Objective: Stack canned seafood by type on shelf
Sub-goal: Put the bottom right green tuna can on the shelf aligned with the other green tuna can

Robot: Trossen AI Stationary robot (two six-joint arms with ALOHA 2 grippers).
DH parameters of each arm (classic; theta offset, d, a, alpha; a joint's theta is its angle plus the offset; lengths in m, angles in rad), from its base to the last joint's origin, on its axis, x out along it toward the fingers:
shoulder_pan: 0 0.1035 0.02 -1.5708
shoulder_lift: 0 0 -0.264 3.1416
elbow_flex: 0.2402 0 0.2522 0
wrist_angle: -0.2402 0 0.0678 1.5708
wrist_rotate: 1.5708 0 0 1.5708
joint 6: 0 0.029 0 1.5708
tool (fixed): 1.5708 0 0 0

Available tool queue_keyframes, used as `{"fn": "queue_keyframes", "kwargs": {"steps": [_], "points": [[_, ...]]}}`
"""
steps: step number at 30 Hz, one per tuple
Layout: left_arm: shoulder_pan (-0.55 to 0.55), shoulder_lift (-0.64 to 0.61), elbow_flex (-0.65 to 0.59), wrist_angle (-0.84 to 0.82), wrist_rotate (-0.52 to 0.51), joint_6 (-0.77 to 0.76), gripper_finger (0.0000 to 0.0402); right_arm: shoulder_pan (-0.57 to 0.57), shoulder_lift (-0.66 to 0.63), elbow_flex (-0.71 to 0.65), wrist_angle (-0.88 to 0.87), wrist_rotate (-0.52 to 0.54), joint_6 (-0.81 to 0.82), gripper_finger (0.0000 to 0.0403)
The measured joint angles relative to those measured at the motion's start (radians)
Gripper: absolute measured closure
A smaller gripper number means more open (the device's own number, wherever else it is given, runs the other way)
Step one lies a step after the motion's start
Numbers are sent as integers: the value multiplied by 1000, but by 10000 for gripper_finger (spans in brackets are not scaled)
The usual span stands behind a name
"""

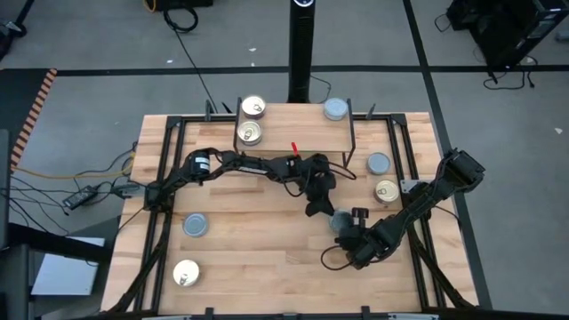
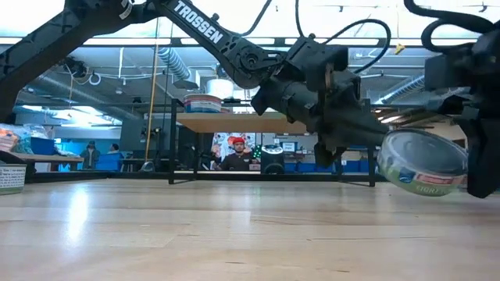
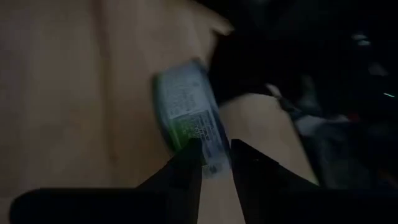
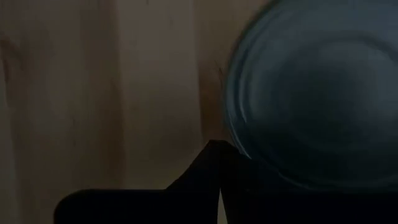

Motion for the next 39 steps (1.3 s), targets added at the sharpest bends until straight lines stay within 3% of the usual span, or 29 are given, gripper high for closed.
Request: {"fn": "queue_keyframes", "kwargs": {"steps": [6, 9, 15, 34, 39], "points": [[-30, -3, 3, 19, 94, 4, 312, -24, 1, -3, -28, 41, -5, 388], [-52, 2, 2, 19, 59, 9, 312, -45, -2, 1, -4, 84, -7, 389], [-57, 2, 1, -7, 17, 86, 312, -70, -2, -4, 8, 65, -27, 388], [-41, -5, 0, -3, 5, 155, 312, -62, -2, -4, 19, 74, -25, 388], [-41, -55, 0, -123, -113, 300, 321, -42, -1, -4, 11, 72, -22, 386]]}}
